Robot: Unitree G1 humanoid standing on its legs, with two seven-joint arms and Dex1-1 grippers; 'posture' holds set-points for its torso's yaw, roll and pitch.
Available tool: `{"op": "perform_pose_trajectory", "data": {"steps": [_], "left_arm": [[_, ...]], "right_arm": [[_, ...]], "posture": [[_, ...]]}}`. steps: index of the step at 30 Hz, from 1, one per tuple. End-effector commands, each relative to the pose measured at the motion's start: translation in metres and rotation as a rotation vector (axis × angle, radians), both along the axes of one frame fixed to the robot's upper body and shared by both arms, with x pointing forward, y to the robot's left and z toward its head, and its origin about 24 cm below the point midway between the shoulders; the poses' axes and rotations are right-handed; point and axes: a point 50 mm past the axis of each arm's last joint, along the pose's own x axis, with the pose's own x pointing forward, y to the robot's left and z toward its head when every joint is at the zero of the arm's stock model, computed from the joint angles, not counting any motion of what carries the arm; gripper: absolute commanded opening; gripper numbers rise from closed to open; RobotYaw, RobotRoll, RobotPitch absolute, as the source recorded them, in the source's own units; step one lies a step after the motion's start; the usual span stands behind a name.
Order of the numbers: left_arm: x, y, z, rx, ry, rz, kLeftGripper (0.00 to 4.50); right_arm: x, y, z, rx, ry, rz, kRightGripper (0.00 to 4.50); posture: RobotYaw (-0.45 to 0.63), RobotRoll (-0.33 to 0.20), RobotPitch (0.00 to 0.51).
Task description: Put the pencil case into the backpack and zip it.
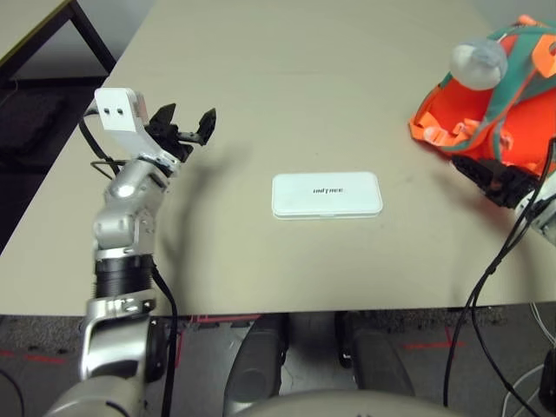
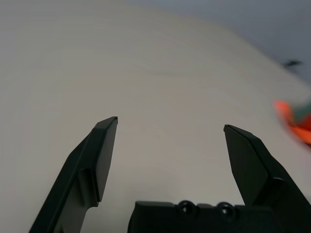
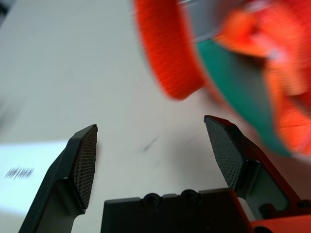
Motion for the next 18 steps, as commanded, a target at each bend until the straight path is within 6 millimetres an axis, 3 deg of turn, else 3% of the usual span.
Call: {"op": "perform_pose_trajectory", "data": {"steps": [1, 5, 11, 18], "left_arm": [[-0.003, -0.003, -0.004, -0.197, 0.260, -0.212, 4.50], [-0.002, -0.008, -0.018, -0.262, 0.481, -0.326, 4.50], [-0.009, -0.024, -0.053, -0.375, 0.778, -0.466, 4.50], [-0.006, -0.039, -0.079, -0.463, 0.946, -0.486, 4.50]], "right_arm": [[-0.002, 0.018, -0.006, -0.020, 0.178, 0.086, 4.49], [0.001, 0.031, -0.009, -0.020, 0.275, 0.130, 4.01], [0.010, 0.050, -0.018, -0.033, 0.350, 0.146, 2.06], [0.020, 0.065, -0.030, -0.106, 0.387, 0.099, 0.02]], "posture": [[0.08, 0.000, 0.158], [0.07, 0.000, 0.150], [0.06, 0.000, 0.143], [0.06, 0.000, 0.148]]}}
